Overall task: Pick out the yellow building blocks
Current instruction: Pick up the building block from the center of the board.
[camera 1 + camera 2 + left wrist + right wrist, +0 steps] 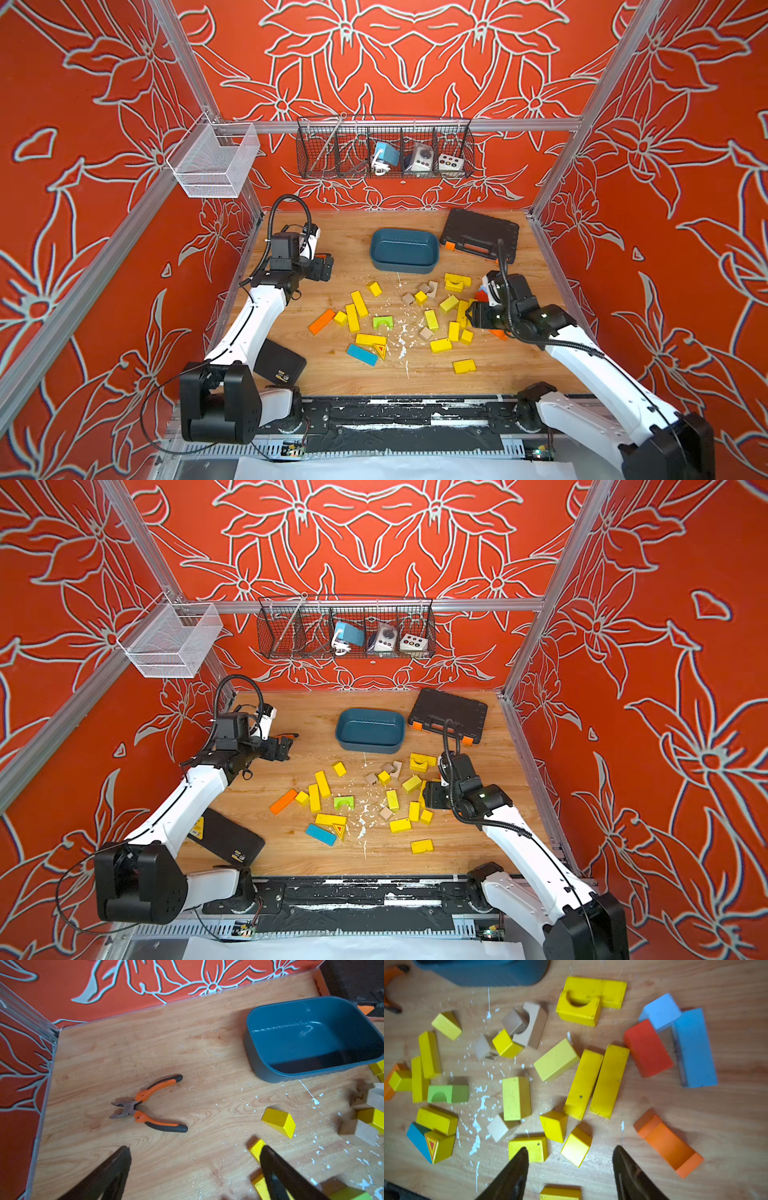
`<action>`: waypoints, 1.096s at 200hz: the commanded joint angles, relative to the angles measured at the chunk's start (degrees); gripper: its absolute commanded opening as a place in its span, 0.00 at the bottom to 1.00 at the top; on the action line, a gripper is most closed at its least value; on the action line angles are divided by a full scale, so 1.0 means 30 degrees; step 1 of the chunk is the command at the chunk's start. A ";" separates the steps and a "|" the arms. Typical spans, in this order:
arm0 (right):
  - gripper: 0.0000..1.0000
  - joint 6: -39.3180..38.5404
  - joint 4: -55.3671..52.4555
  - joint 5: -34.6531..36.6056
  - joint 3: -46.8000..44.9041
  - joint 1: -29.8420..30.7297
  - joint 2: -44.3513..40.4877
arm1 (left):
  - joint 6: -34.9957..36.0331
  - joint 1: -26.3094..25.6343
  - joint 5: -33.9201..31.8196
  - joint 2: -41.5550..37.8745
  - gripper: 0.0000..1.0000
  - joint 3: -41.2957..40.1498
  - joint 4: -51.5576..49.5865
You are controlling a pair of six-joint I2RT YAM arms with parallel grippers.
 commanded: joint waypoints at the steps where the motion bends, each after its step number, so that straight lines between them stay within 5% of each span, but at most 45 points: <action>1: 0.63 0.0877 -0.1014 0.1029 0.0137 0.0832 0.0902 | -0.0317 -0.0103 0.0809 0.0564 0.97 0.0483 -0.1505; 73: 0.60 0.0496 -0.0143 0.1574 0.2120 0.2854 0.5969 | -0.0240 -0.0103 0.1241 0.0149 0.97 -0.0382 -0.1845; 219: 0.50 0.1133 -0.0484 0.2299 0.3922 0.3958 1.0197 | 0.0532 -0.0104 0.1175 -0.0083 0.97 -0.1378 -0.1856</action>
